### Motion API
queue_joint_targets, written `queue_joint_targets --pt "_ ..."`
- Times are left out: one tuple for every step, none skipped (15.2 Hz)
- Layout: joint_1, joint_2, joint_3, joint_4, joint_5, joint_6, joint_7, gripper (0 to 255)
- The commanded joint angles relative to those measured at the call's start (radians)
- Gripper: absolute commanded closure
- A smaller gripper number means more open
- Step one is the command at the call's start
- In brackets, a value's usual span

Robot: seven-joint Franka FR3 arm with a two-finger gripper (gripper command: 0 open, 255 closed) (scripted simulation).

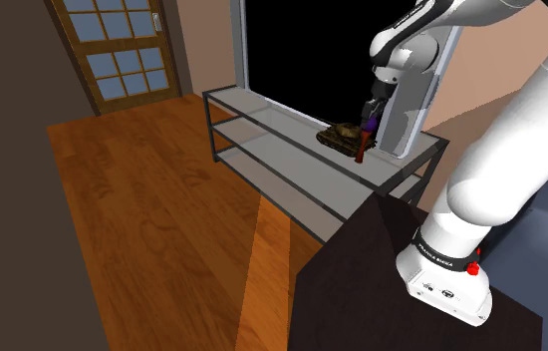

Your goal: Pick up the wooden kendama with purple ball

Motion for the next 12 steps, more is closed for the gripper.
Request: queue_joint_targets --pt "-0.006 -0.023 0.007 0.011 -0.022 -0.027 0.019 255" --pt "-0.008 -0.033 0.011 0.018 -0.030 -0.041 0.027 255" --pt "-0.011 -0.042 0.015 0.024 -0.038 -0.054 0.035 255" --pt "-0.013 -0.051 0.019 0.031 -0.046 -0.068 0.042 255" --pt "-0.015 -0.060 0.023 0.039 -0.053 -0.082 0.049 255" --pt "-0.017 -0.068 0.026 0.046 -0.059 -0.095 0.056 255" --pt "-0.019 -0.076 0.030 0.054 -0.065 -0.109 0.062 255" --pt "-0.021 -0.083 0.034 0.061 -0.071 -0.123 0.068 255" --pt "-0.022 -0.091 0.038 0.070 -0.076 -0.136 0.074 255" --pt "-0.024 -0.098 0.041 0.078 -0.080 -0.150 0.079 255" --pt "-0.024 -0.099 0.042 0.079 -0.081 -0.152 0.080 255" --pt "-0.024 -0.099 0.042 0.079 -0.081 -0.152 0.080 255"
